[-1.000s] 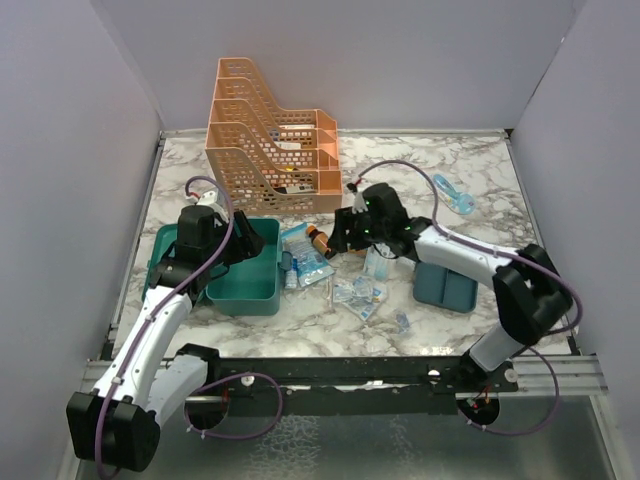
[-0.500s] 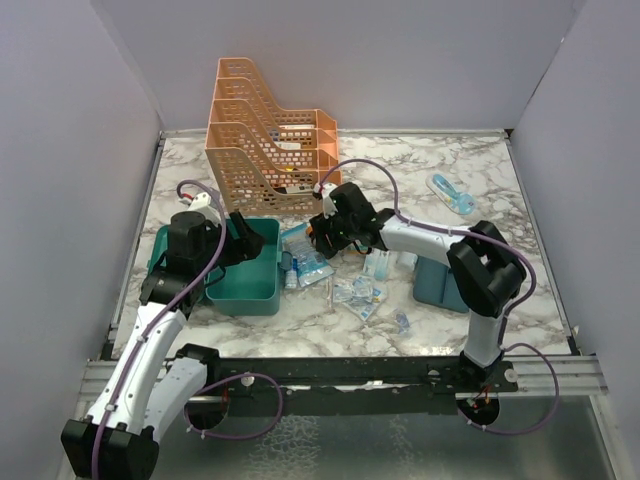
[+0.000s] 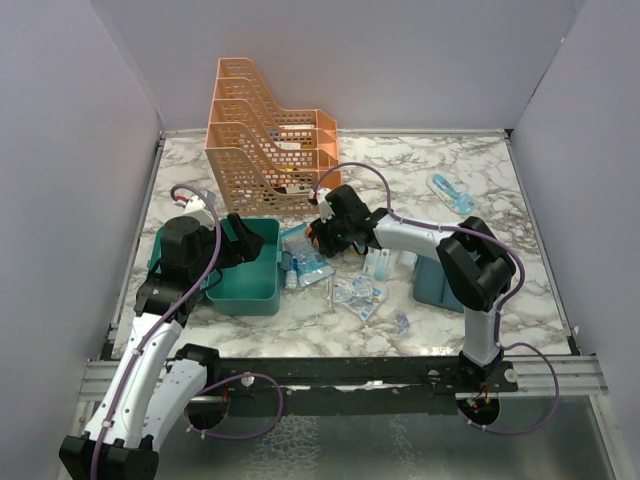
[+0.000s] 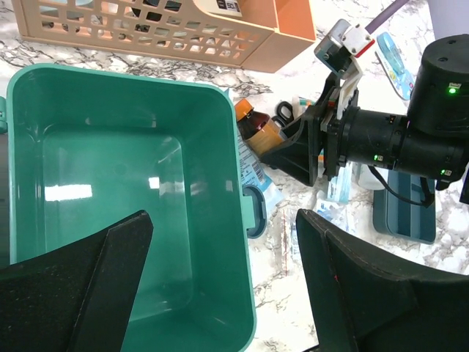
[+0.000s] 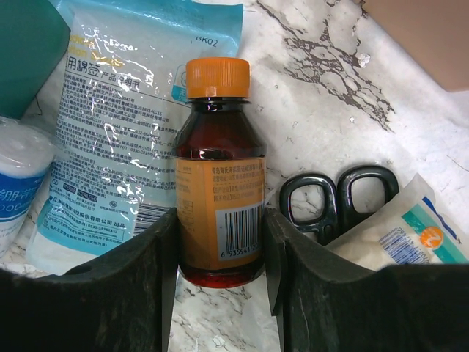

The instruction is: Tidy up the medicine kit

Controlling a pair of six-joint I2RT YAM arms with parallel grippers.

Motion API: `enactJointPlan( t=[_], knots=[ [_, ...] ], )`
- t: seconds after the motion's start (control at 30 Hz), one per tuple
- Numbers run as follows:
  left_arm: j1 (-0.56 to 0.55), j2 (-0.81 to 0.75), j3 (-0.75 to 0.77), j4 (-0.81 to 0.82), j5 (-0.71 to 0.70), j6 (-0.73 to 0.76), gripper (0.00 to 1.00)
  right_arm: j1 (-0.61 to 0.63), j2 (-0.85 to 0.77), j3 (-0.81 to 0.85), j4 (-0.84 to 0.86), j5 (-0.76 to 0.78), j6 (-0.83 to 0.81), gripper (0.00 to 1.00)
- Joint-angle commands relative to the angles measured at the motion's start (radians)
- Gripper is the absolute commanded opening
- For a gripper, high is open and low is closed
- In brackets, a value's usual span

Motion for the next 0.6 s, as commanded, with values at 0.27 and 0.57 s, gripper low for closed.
enactJointPlan(
  t=[0.27,0.57],
  knots=[
    [-0.004,-0.040,0.064,-0.024,-0.071,0.035,0.84,0.005,0.045,0.040,0.000,0.007,0.001,0.51],
    [-0.004,-0.052,0.090,-0.058,-0.111,0.031,0.85,0.005,0.021,0.040,0.007,0.073,0.052,0.26]
  ],
)
